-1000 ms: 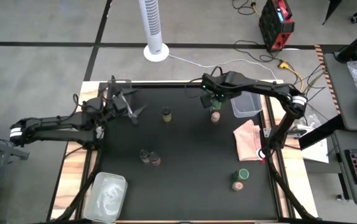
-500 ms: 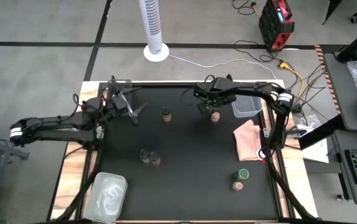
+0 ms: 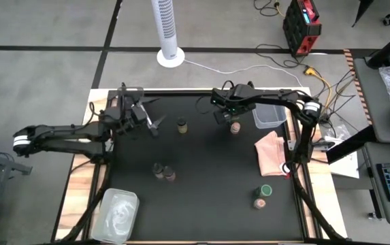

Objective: Sort spices by type
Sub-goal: Put the top green spice bottle into the transparent bin

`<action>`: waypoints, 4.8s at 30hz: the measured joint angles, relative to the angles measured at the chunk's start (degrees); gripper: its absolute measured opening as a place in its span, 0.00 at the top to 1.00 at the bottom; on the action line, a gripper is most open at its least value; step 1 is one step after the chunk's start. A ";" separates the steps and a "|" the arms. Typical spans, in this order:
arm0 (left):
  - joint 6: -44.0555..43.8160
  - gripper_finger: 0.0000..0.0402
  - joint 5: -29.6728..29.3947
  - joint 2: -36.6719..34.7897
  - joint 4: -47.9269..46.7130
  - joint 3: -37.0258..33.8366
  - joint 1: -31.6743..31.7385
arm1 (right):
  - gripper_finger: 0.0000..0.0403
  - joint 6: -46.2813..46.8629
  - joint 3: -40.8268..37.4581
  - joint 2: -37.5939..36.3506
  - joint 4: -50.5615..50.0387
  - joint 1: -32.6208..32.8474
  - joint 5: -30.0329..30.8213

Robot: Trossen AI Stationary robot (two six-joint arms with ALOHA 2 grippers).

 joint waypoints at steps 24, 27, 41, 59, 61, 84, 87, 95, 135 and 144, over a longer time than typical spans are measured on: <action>-0.04 0.20 -0.02 5.97 -0.64 4.06 -0.02 | 0.52 -4.48 11.39 -9.53 -6.72 -2.26 0.76; -0.04 0.20 -0.04 5.12 -0.92 4.08 -0.02 | 0.52 -4.50 14.64 -9.95 -13.36 -4.77 3.92; 1.64 0.20 -0.04 4.65 -1.76 3.95 -0.02 | 0.52 -10.51 9.63 -13.73 -18.30 -18.13 3.68; 0.33 0.20 -0.04 4.94 -5.11 3.86 -0.02 | 0.52 -22.37 -5.41 -13.20 -5.06 -30.25 -3.31; 0.35 0.20 -0.04 5.23 -5.12 3.88 -0.02 | 0.52 -23.16 -6.46 -13.20 -4.39 -30.58 -3.58; 2.93 0.20 -0.04 6.81 -2.34 3.86 -0.02 | 0.52 -24.37 -15.42 -13.53 3.65 -31.63 -6.02; 2.93 0.20 -0.04 6.79 -2.63 3.86 -0.02 | 0.52 -24.37 -15.83 -13.53 3.92 -31.63 -5.79; 2.80 0.20 -0.07 6.78 -2.98 3.86 -0.02 | 0.47 -24.74 -16.19 -13.29 4.04 -31.64 -4.26; 3.05 0.20 -0.13 6.77 -2.99 3.86 -0.02 | 0.33 -22.21 -17.00 -13.16 4.17 -31.65 -3.06; 3.17 0.20 -0.13 6.77 -3.43 3.86 0.00 | 0.22 -21.73 -17.07 -13.18 4.19 -31.52 -3.10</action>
